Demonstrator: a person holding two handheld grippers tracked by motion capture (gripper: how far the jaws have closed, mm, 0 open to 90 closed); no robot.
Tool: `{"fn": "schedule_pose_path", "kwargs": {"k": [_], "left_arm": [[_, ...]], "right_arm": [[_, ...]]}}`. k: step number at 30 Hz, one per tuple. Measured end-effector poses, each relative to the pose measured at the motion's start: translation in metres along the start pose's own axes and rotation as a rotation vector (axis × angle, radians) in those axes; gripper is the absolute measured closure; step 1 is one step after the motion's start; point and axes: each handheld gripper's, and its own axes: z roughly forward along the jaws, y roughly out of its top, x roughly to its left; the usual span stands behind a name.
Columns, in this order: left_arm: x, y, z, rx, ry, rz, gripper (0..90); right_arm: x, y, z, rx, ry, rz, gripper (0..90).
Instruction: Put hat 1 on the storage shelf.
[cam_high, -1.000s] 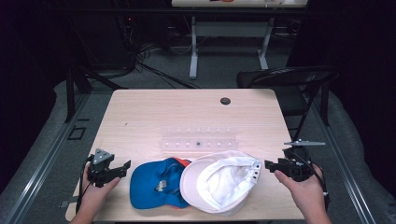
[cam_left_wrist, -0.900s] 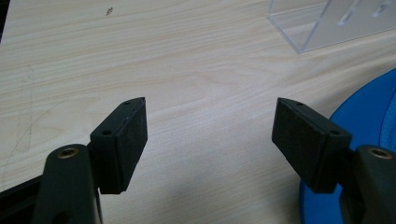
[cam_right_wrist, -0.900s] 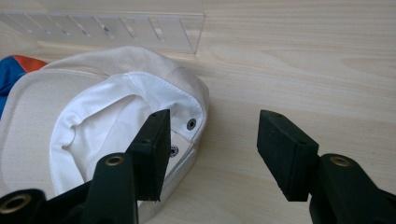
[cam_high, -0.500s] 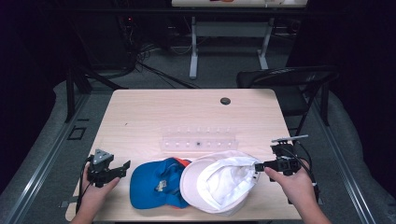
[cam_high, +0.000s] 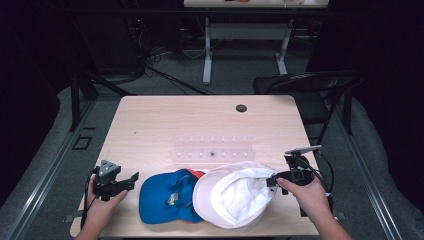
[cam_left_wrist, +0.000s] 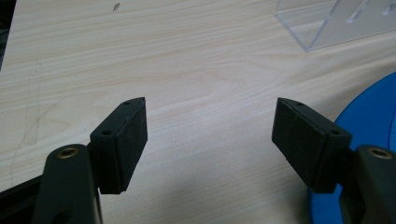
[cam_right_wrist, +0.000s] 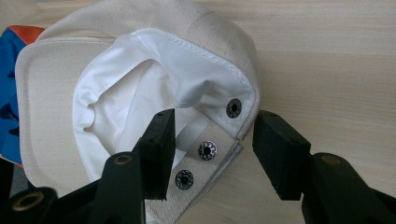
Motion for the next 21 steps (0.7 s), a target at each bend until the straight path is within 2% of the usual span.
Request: {"fn": "schedule_pose_path", "kwargs": {"k": [5, 13, 19, 21], "left_arm": [[0.000, 0.000, -0.001, -0.006, -0.005, 0.005, 27.2], [-0.002, 0.000, -0.001, -0.011, -0.003, 0.006, 27.1], [-0.001, 0.000, -0.002, -0.017, -0.001, 0.007, 27.1], [-0.001, 0.000, -0.002, -0.018, 0.001, 0.007, 27.2]], "right_arm": [[-0.003, 0.001, 0.008, 0.012, 0.041, 0.018, 48.6], [-0.005, 0.000, 0.020, 0.031, 0.072, 0.040, 49.2], [0.001, 0.003, 0.009, 0.007, 0.133, 0.055, 51.8], [0.002, 0.003, 0.007, 0.009, 0.139, 0.053, 52.1]]}}
